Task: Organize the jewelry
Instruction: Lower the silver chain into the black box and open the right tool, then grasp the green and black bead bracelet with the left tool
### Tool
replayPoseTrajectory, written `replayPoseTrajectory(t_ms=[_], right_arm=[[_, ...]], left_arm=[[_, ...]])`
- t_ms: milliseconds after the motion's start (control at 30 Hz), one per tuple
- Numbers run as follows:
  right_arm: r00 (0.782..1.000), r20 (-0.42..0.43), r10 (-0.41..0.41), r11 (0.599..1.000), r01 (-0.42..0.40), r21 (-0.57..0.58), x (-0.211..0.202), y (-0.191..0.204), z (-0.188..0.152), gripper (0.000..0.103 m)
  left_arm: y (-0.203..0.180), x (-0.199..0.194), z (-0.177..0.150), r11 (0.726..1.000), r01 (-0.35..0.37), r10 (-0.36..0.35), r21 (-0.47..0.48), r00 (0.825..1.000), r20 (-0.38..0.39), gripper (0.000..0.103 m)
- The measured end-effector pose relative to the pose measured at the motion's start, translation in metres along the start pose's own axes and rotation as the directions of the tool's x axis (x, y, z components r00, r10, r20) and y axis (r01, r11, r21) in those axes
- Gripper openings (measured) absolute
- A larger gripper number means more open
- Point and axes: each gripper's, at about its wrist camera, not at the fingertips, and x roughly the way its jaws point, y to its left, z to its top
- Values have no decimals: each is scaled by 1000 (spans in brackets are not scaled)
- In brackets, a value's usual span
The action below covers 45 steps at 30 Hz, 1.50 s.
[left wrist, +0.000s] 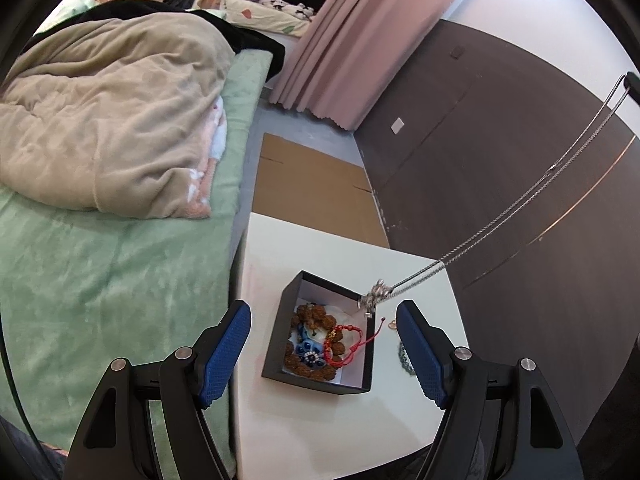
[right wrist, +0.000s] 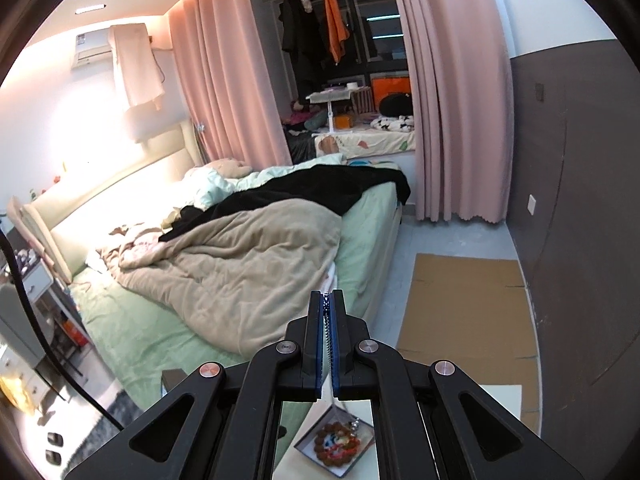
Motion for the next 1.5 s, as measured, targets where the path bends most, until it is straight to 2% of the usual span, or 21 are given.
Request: replayPoseTrajectory(t_ms=[233, 467, 533, 567, 600, 667, 867, 933, 1000, 1067, 1333, 1500], right_arm=[[996, -83, 23, 1000, -21, 20, 27, -2, -28, 4], [973, -227, 37, 996, -17, 88, 72, -16, -77, 4], [963, -265, 41, 994, -12, 111, 82, -21, -86, 9], [957, -286, 47, 992, -11, 128, 88, -25, -94, 24], [955, -294, 49, 990, -8, 139, 89, -28, -99, 43], [957, -285, 49, 987, -2, 161, 88, -35, -108, 52], [955, -292, 48, 972, 23, 233, 78, -65, -133, 52], [953, -302, 34, 966, 46, 255, 76, -78, -143, 56], [951, -309, 27, 955, 67, 289, 73, -92, -154, 66], [949, -316, 6, 943, 100, 318, 68, -108, -168, 69], [930, -366, -24, 881, 193, 433, 52, -167, -217, 71], [929, -368, -37, 852, 222, 475, 42, -192, -235, 74]], left_arm=[[6, 1, -3, 1000, -8, 7, -11, 1000, -8, 76], [8, 4, -7, 1000, -12, 12, -14, 1000, -18, 76], [9, 5, -8, 1000, -17, 16, -15, 1000, -22, 76], [10, 6, -9, 1000, -20, 19, -16, 1000, -25, 76], [11, 7, -9, 1000, -22, 22, -16, 999, -26, 76], [11, 8, -10, 1000, -26, 25, -16, 999, -30, 76], [6, 15, -12, 1000, -30, 29, -8, 999, -45, 76], [0, 19, -13, 1000, -27, 27, 6, 998, -53, 76], [-7, 24, -15, 1000, -22, 23, 20, 998, -62, 76], [-15, 30, -17, 999, -14, 16, 35, 997, -73, 76], [-58, 58, -25, 994, 19, -6, 106, 993, -118, 76], [-85, 76, -28, 987, 43, -22, 152, 990, -141, 76]])
